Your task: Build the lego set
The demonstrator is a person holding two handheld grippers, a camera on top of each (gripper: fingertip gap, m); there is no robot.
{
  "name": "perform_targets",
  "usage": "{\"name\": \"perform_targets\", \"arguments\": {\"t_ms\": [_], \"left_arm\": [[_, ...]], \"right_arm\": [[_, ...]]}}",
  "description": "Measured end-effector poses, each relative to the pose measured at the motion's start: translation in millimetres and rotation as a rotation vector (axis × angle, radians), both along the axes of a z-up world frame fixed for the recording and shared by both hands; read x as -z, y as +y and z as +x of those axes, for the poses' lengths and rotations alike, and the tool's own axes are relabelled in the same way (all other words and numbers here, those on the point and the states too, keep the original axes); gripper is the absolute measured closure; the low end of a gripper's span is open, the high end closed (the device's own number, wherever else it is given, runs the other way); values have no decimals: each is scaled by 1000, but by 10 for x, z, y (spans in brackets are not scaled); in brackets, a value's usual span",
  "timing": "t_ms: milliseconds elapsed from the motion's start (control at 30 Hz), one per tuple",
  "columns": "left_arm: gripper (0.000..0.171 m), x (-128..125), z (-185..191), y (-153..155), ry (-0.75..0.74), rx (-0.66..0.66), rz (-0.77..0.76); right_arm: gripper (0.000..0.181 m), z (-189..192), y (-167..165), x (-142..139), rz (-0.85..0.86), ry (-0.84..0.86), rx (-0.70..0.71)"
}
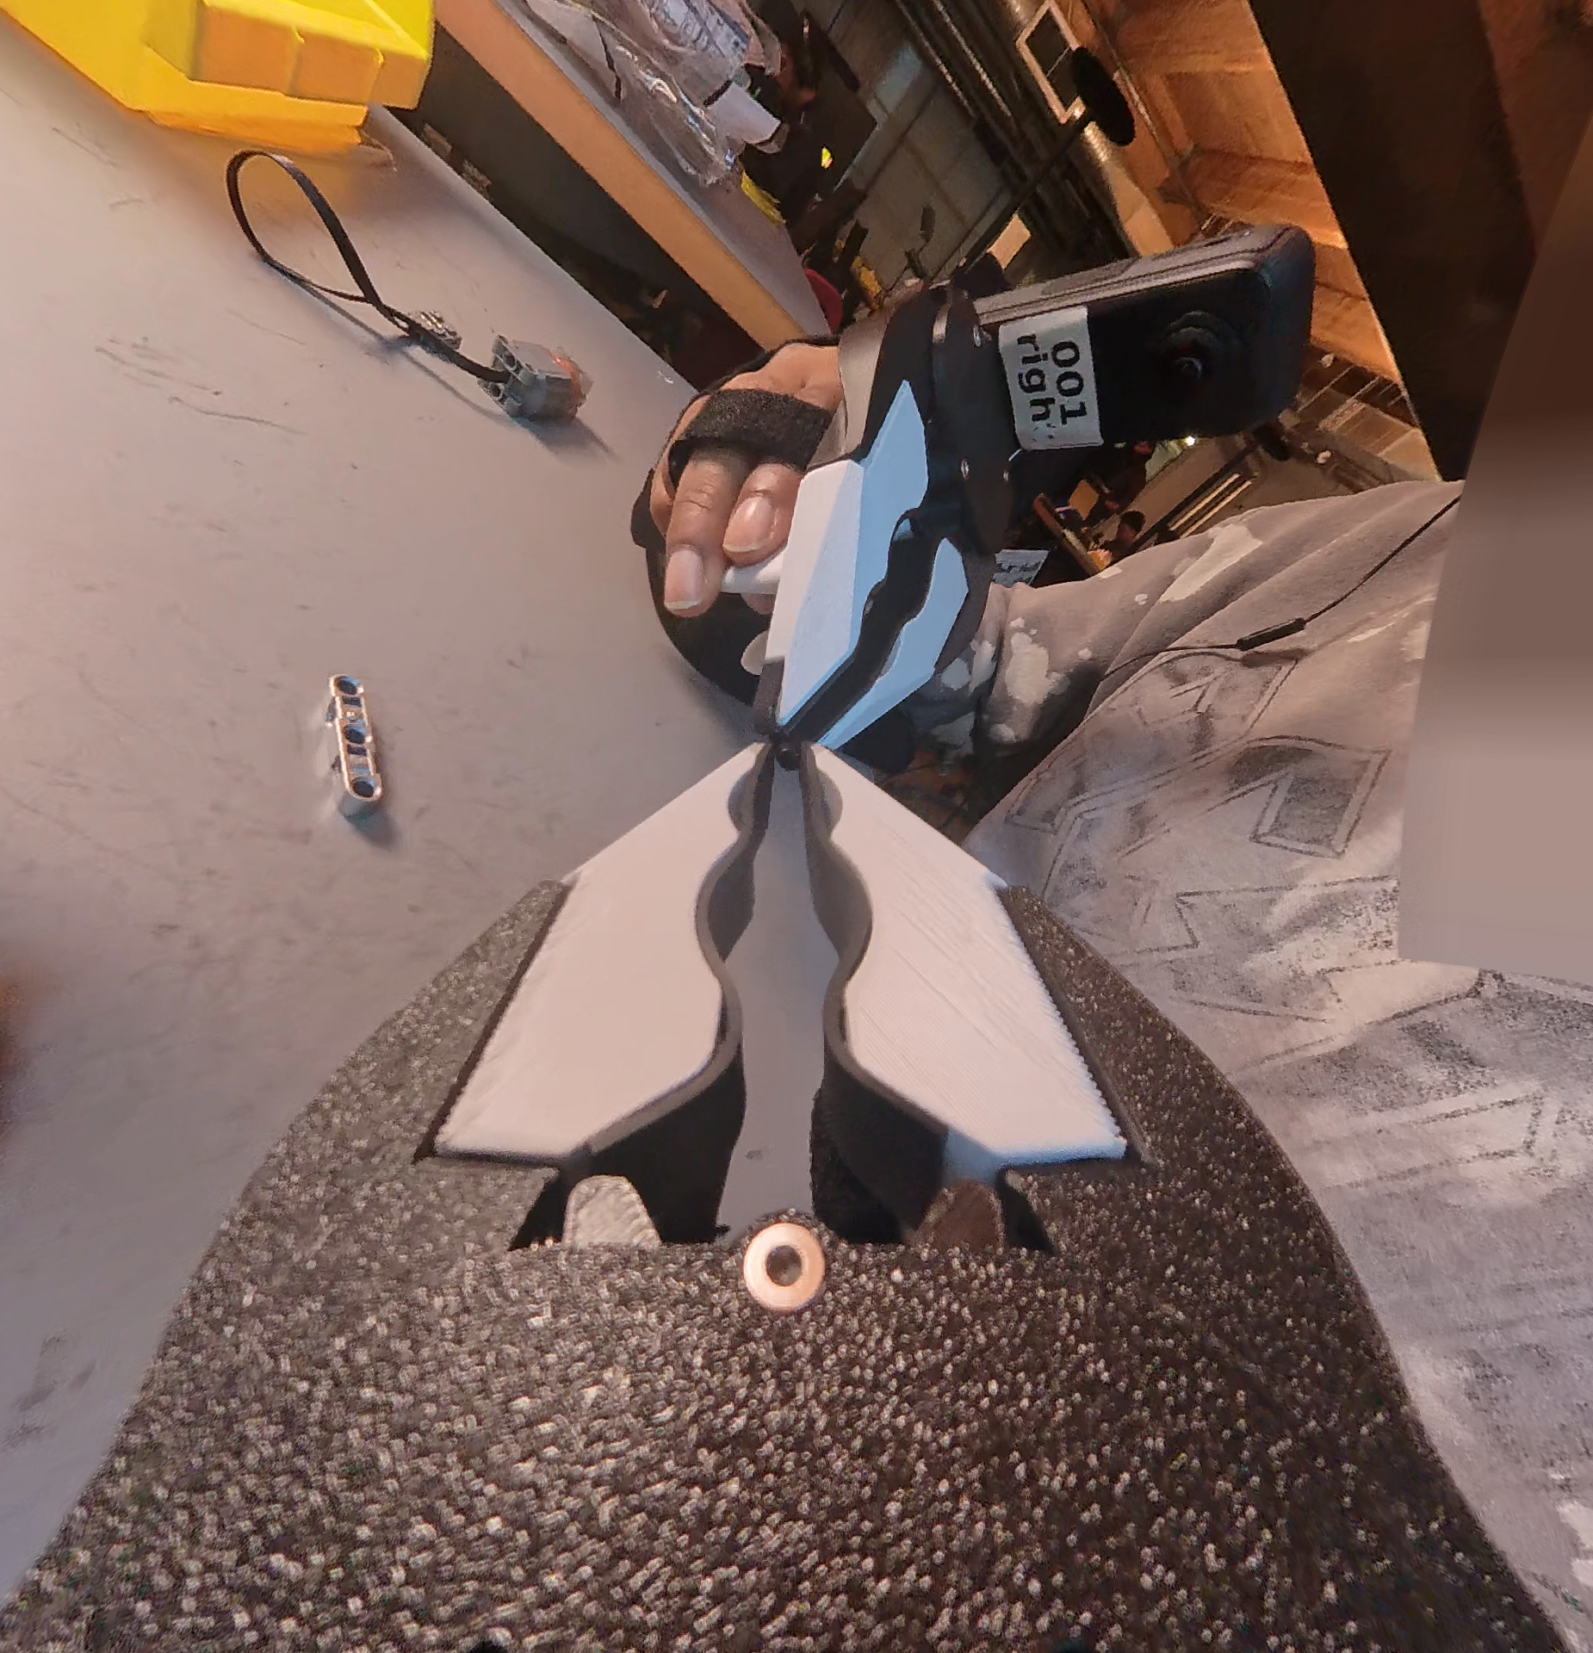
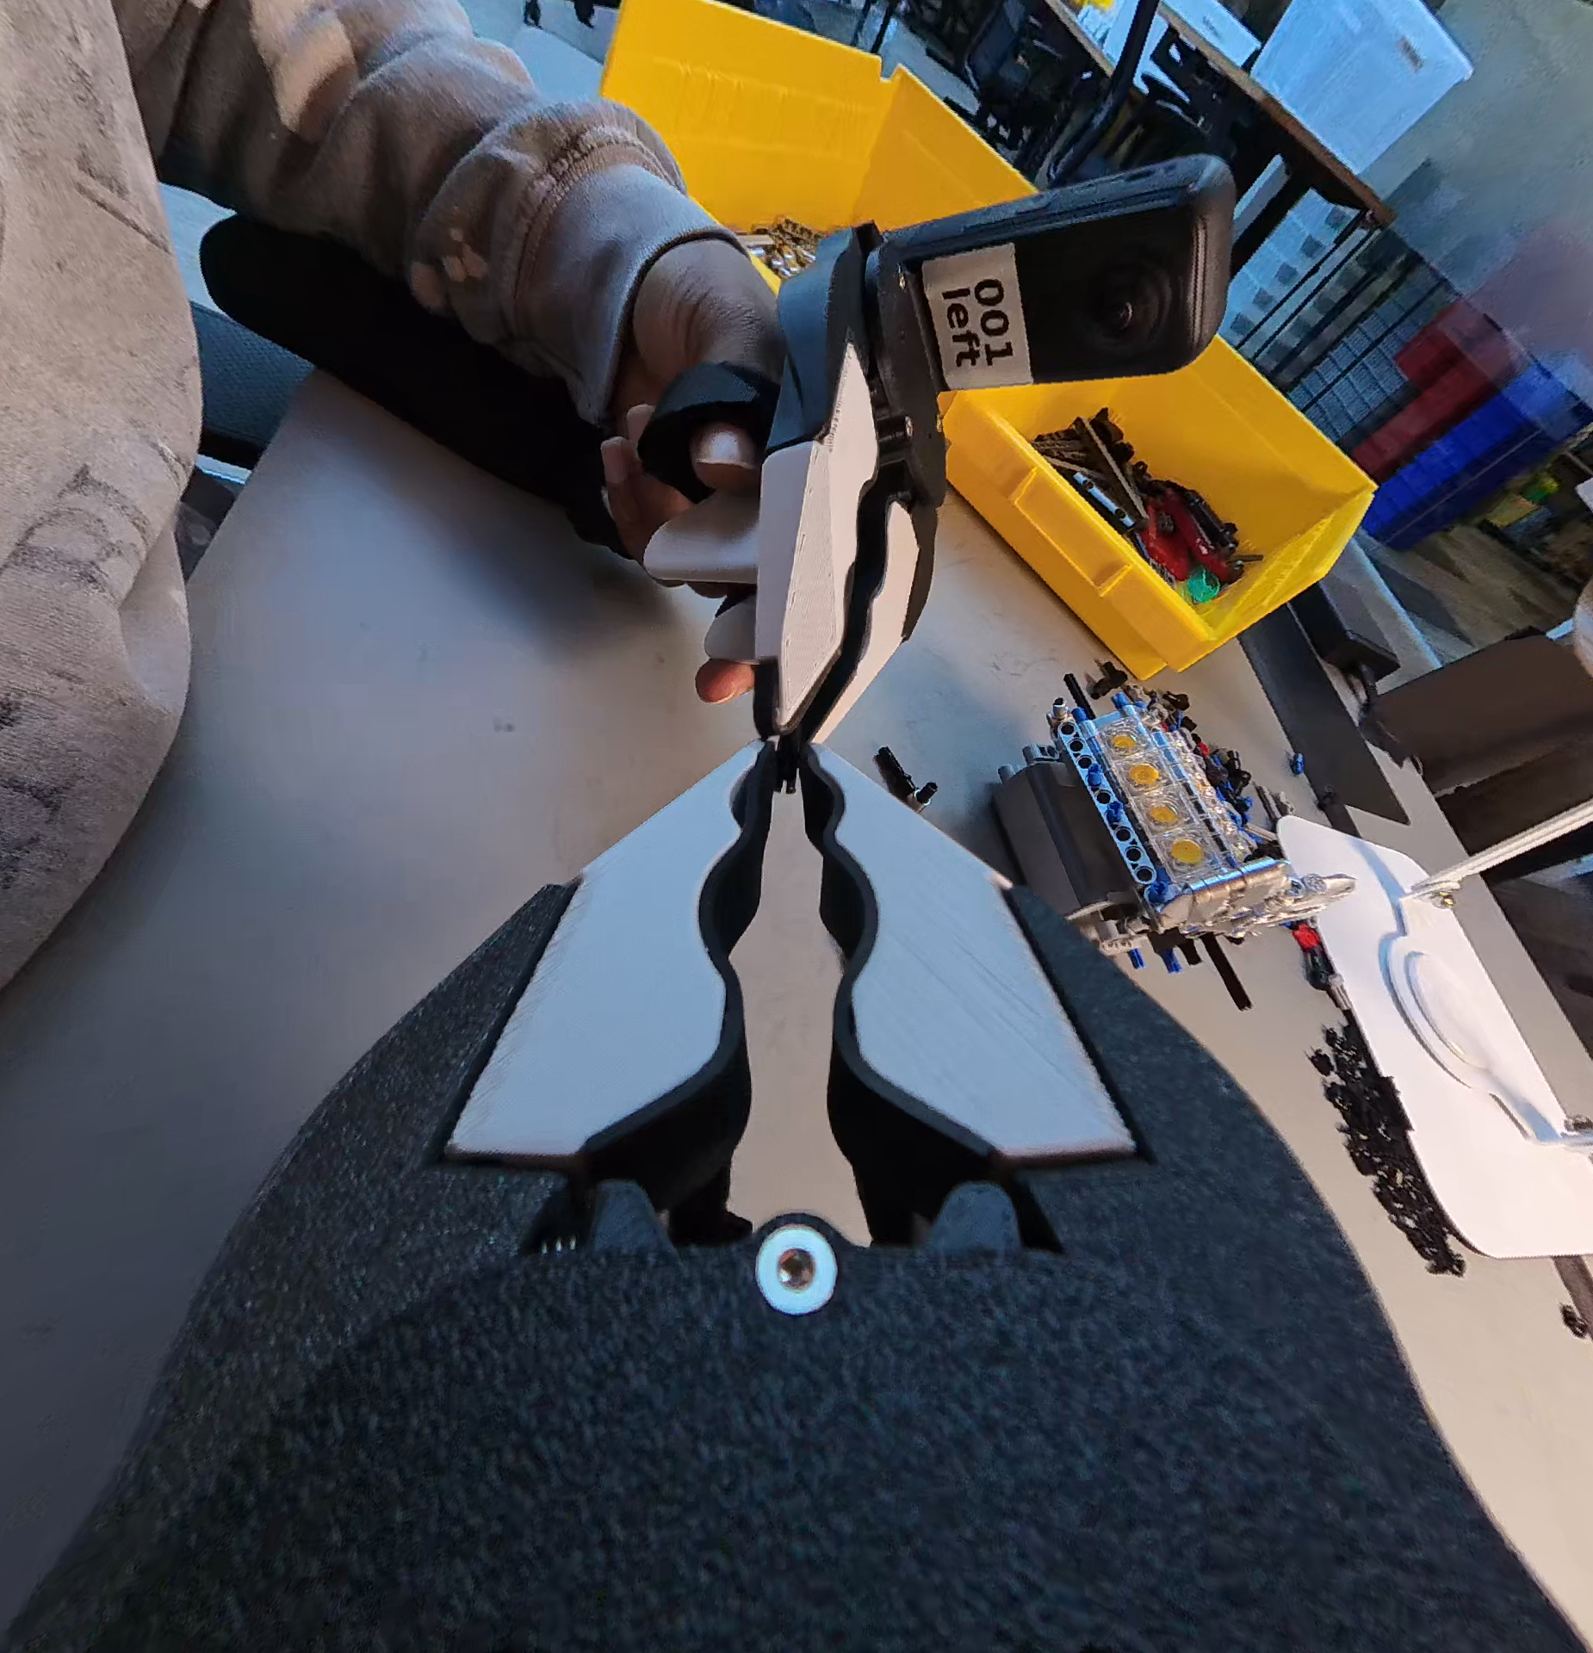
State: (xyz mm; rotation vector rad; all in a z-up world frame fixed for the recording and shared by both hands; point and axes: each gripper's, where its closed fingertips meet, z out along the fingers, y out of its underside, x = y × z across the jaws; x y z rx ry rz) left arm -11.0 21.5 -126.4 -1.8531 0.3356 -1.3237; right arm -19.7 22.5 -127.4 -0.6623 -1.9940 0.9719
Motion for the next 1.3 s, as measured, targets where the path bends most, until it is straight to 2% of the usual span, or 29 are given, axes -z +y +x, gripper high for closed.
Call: {"name": "perform_targets", "arguments": {"t_ms": [200,500,1100,1233,1300], "left_arm": [[169,-44,-3,6,-87,5,-29],[169,-316,-43,-13,-286,20,22],[170,-420,-5,-70,-390,67,13],[169,-354,-23,-45,-310,44,12],[169,-249,-54,-6,-161,1,44]], "right_arm": [[176,4,1,-49,-29,21,-3],[170,41,-27,-342,-245,84,-38],[177,13,-66,-407,-246,128,-28],[177,-11,-35,-330,-267,56,-11],[177,-38,21,-234,-240,-8,11]]}}
